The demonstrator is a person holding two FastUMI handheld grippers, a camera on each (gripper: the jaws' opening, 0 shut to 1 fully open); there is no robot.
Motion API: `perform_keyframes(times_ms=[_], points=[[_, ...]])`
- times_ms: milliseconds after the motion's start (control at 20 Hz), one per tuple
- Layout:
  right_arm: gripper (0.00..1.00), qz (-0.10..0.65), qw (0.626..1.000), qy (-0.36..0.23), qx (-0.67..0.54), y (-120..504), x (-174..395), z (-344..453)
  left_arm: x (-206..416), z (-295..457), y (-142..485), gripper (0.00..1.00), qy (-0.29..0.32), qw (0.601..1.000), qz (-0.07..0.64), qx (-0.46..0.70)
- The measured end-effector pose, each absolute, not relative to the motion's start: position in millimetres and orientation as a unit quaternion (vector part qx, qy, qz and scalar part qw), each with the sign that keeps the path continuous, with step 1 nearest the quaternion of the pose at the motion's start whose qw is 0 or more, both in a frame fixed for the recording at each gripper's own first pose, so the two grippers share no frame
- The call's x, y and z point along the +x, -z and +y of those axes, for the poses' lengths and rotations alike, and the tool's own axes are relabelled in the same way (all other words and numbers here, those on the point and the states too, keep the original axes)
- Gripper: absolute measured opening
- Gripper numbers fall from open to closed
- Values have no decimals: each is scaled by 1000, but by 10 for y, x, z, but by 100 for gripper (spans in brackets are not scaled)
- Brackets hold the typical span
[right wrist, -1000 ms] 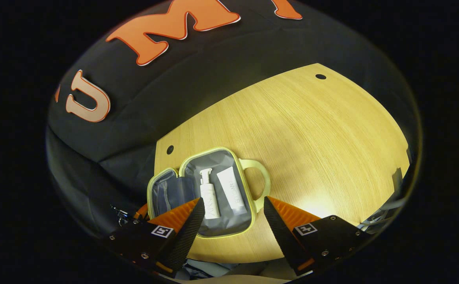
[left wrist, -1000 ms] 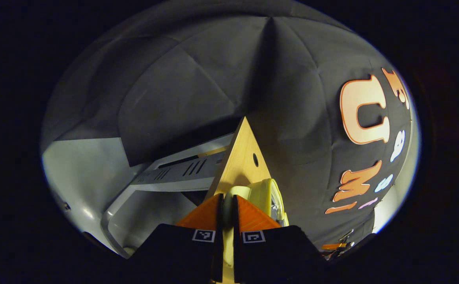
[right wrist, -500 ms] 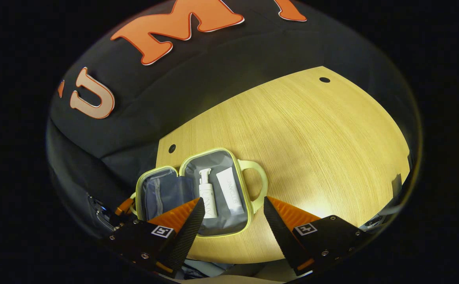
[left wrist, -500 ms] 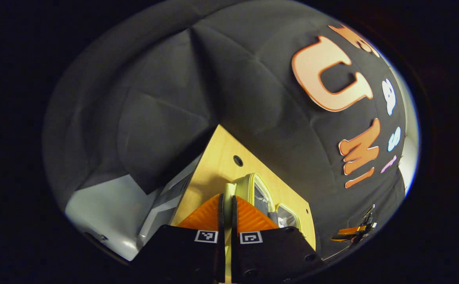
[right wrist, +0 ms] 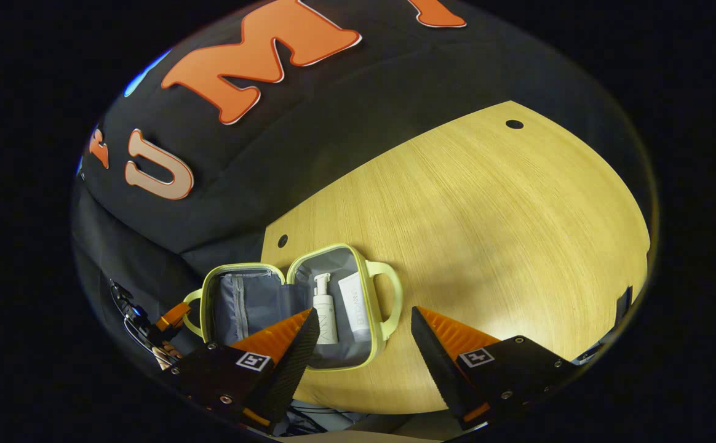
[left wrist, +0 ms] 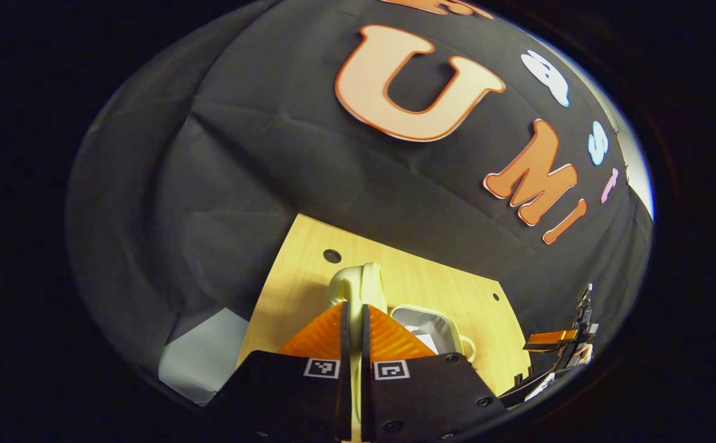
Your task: First open the suitcase, pack the skin care products into it, and then close the suitcase.
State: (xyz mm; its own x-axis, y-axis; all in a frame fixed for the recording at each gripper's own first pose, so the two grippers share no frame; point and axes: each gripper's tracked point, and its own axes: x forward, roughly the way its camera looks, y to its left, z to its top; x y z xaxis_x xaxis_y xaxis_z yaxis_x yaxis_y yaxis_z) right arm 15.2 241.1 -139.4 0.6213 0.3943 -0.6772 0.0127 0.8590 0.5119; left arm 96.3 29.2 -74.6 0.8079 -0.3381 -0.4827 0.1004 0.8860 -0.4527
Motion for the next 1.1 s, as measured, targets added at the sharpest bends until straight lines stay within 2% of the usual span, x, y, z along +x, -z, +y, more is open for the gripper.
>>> perform_keyframes(times_ms=[200,350,550,800,1100], points=[[95,410,870,-124,245,1324,256,1887,892,-417,357,6,125,940,286,-141],[95,406,879,-126,216,1354,300,1505,929,-961,279,6,105,947,302,-40],[95,408,873,-144,224,1349,312,1263,955,-1905,244,6,126,944,304,21],[95,406,875,-144,221,1388,321,923,1023,-2950,510,6,159,933,321,16],[95,406,879,-119,221,1487,299,529,983,-4086,1519,6,187,911,368,1]])
